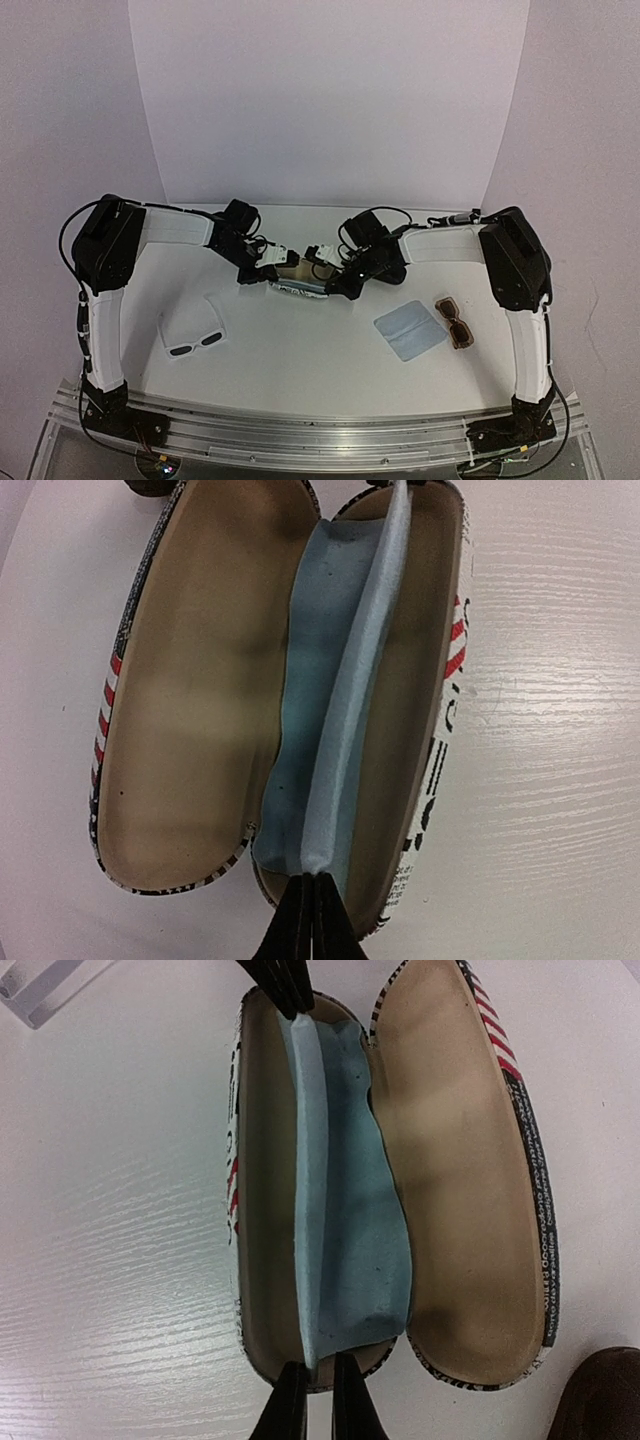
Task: Organize the sunglasses
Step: Place the glasses cleaning cloth in the sunglasses case.
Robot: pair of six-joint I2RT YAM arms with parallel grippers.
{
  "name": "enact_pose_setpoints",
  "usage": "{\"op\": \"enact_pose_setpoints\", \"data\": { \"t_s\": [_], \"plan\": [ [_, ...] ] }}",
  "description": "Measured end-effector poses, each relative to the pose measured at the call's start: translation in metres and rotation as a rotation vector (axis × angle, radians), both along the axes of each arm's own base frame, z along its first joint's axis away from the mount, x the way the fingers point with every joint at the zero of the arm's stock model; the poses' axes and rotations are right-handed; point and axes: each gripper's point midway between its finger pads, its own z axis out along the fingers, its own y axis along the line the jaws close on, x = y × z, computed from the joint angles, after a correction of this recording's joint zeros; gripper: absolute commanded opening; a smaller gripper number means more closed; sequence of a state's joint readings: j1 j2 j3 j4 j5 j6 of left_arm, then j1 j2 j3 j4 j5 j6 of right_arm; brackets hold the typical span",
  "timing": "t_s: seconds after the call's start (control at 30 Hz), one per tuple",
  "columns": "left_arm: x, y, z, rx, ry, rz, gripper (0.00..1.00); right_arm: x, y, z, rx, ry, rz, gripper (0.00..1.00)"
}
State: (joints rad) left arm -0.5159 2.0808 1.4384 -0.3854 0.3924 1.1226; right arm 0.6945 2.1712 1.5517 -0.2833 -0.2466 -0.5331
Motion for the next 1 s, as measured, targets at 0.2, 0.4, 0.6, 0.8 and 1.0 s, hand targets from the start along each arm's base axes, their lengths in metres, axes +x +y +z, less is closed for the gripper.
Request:
{"op": "enact_pose_setpoints", "data": {
  "t_s": [0.2, 0.4, 0.6, 0.8, 1.0],
  "plan": [
    [-0.006, 0.002, -0.002, 0.007, 0.022, -0.01, 0.15, -0.002, 0.0, -0.001, -0.001, 0.009, 0.005, 0.12],
    [-0.011, 0.002, 0.001, 0.003, 0.037, -0.024, 0.23, -0.011, -0.002, -0.008, -0.001, 0.033, 0.034, 0.15],
    [-0.015, 0.003, 0.011, 0.0, 0.033, -0.041, 0.31, -0.02, -0.004, -0.013, -0.006, 0.047, 0.066, 0.18],
    [-0.02, 0.002, 0.019, -0.009, 0.037, -0.055, 0.35, -0.021, -0.004, 0.0, 0.01, 0.036, 0.076, 0.21],
    [-0.026, 0.004, 0.017, -0.001, 0.055, -0.072, 0.35, -0.022, -0.001, 0.014, 0.035, 0.021, 0.087, 0.27]
  ]
}}
